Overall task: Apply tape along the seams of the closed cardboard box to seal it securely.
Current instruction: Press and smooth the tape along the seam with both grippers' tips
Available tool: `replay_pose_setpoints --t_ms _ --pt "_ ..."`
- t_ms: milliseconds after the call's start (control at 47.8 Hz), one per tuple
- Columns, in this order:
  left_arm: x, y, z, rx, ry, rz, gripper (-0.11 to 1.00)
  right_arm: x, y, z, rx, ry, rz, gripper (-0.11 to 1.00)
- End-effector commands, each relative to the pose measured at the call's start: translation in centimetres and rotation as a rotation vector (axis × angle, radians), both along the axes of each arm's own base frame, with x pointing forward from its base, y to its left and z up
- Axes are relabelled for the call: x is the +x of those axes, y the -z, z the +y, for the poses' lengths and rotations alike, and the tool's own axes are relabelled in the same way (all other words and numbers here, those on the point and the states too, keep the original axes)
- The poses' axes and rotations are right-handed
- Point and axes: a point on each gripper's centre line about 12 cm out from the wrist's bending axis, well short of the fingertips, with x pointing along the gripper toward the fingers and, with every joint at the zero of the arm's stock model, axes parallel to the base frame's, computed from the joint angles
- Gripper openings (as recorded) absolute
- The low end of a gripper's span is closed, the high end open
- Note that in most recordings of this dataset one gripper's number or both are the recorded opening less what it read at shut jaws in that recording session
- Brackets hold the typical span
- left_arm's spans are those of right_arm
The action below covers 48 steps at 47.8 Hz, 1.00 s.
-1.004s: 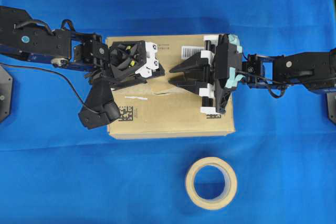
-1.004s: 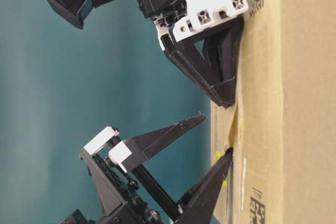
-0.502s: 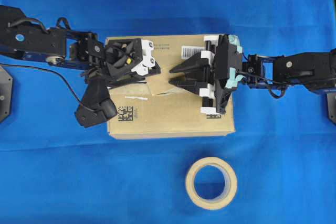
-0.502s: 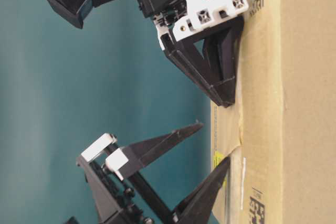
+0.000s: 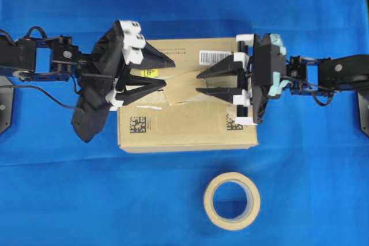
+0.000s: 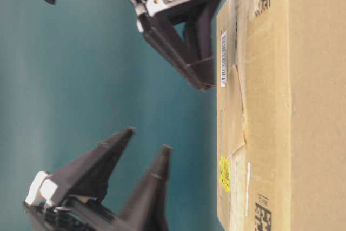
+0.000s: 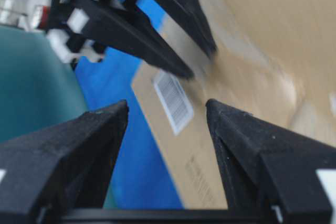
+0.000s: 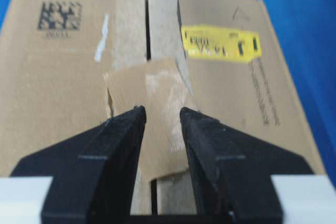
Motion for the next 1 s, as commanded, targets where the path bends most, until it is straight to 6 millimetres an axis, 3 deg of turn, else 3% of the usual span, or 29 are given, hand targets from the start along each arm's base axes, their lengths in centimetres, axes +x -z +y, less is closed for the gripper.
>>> replay_pose_setpoints --t_ms 0,105,230,314,397,460,815,983 --pt "0.0 -1.6 -0.1 -0.127 -0.035 -0.084 0.57 0.1 -2.0 -0.1 -0.013 -0.004 -0.059 0.35" --pt "0.2 -1.7 -0.1 -0.277 -0.077 -0.1 0.56 0.2 -2.7 -0.7 -0.016 0.012 -0.087 0.32" --pt "0.2 -1.5 -0.3 -0.45 -0.118 -0.113 0.51 0.4 -2.9 -1.4 -0.019 0.03 -0.106 0.14" --pt "0.2 -1.2 -0.5 -0.535 -0.135 -0.115 0.33 0.6 -3.1 -1.6 -0.02 0.037 -0.117 0.0" --pt "0.3 -0.9 -0.8 -0.581 -0.139 -0.118 0.1 1.0 -3.1 -1.8 -0.021 0.039 -0.115 0.0" --pt "0.5 -0.6 -1.1 -0.604 -0.135 -0.127 0.0 1.3 -3.0 -1.8 -0.021 0.039 -0.112 0.0" --pt "3.5 2.7 -1.3 -0.666 -0.16 -0.113 0.0 3.3 -1.2 -1.9 -0.011 0.035 -0.048 0.0" --pt "4.5 4.6 -0.2 -0.663 -0.203 -0.075 0.0 3.7 0.4 -1.6 0.001 0.031 -0.014 0.0"
